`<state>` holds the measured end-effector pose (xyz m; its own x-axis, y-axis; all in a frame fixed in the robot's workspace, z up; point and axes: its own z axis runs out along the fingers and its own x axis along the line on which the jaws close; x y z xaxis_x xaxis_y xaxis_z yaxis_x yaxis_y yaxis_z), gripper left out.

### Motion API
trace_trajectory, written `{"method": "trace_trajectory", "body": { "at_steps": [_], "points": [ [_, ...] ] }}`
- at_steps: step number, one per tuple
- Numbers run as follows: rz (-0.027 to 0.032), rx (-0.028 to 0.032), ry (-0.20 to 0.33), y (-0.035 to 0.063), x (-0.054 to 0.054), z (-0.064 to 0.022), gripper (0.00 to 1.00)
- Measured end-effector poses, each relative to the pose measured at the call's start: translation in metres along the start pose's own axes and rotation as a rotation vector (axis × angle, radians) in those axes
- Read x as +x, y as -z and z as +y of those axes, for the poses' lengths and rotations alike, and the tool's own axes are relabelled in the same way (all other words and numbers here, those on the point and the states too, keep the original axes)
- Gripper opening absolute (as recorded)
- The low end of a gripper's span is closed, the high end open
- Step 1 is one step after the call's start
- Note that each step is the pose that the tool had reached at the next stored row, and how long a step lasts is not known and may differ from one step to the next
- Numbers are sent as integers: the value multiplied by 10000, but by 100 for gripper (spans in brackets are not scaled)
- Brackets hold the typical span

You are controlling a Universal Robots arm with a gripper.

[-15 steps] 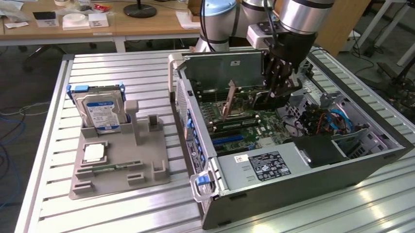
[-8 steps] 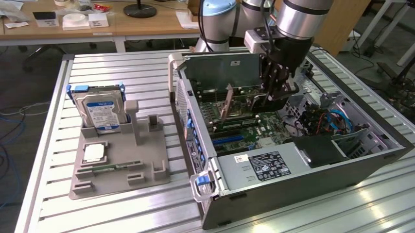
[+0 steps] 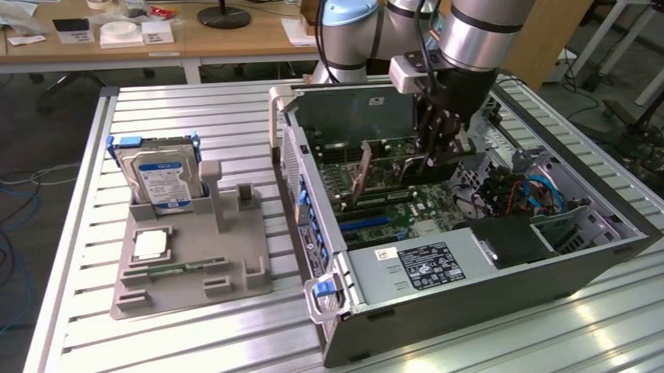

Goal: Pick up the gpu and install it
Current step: 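Insert the gpu into the slot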

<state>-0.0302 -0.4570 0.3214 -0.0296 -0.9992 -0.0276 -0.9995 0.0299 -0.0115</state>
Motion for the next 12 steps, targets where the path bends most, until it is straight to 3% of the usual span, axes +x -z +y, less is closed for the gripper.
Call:
{"method": "trace_trajectory", "body": {
  "at_steps": [12],
  "points": [
    [0,-1,11,-105,31,39,26]
  ]
}}
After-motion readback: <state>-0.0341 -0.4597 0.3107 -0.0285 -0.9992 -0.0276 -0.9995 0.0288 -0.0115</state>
